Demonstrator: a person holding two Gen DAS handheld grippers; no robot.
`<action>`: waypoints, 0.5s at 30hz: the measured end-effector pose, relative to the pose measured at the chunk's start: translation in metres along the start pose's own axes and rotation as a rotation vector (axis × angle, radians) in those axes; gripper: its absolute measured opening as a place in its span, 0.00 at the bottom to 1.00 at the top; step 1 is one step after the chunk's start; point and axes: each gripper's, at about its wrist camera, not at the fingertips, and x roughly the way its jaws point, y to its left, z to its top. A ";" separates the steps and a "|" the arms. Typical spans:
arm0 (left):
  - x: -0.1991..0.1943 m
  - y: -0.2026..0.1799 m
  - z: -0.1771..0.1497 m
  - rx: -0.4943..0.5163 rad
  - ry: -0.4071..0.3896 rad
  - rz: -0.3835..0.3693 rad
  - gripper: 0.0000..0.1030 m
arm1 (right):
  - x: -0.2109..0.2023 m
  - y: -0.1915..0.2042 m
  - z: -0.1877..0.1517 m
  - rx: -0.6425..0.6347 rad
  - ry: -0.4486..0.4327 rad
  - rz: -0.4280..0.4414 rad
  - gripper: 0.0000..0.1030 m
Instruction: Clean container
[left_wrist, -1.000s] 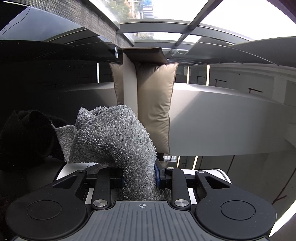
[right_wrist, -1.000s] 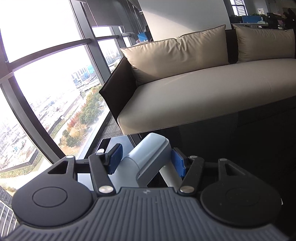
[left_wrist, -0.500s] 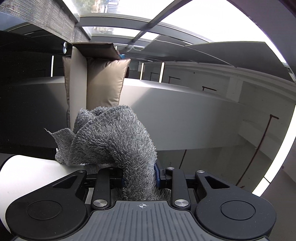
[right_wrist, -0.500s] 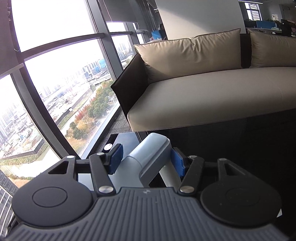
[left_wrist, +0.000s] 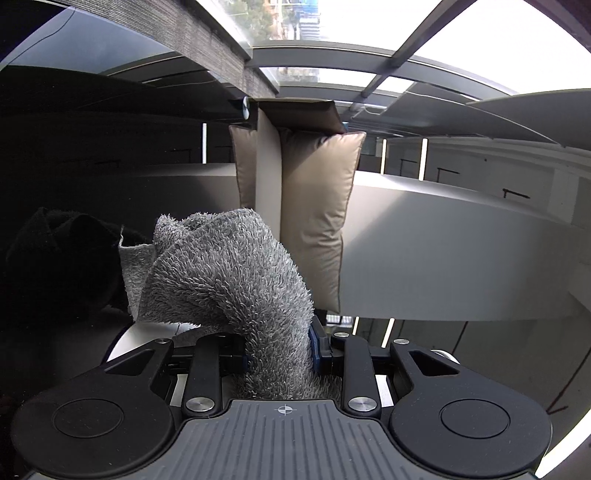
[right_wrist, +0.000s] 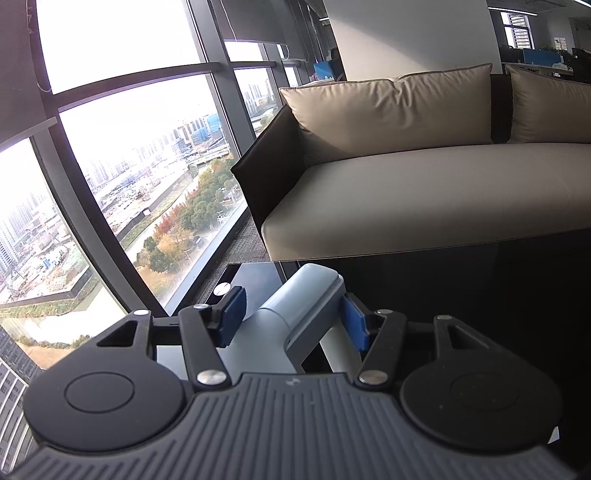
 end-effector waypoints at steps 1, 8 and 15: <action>-0.001 0.001 0.001 -0.002 -0.001 0.005 0.24 | 0.000 0.001 0.000 -0.004 0.000 0.002 0.56; -0.009 -0.001 0.004 0.016 -0.008 0.024 0.25 | -0.001 0.007 -0.001 -0.030 0.000 0.012 0.54; -0.015 -0.004 0.005 0.037 -0.013 0.020 0.24 | -0.003 0.012 -0.003 -0.051 0.000 0.024 0.53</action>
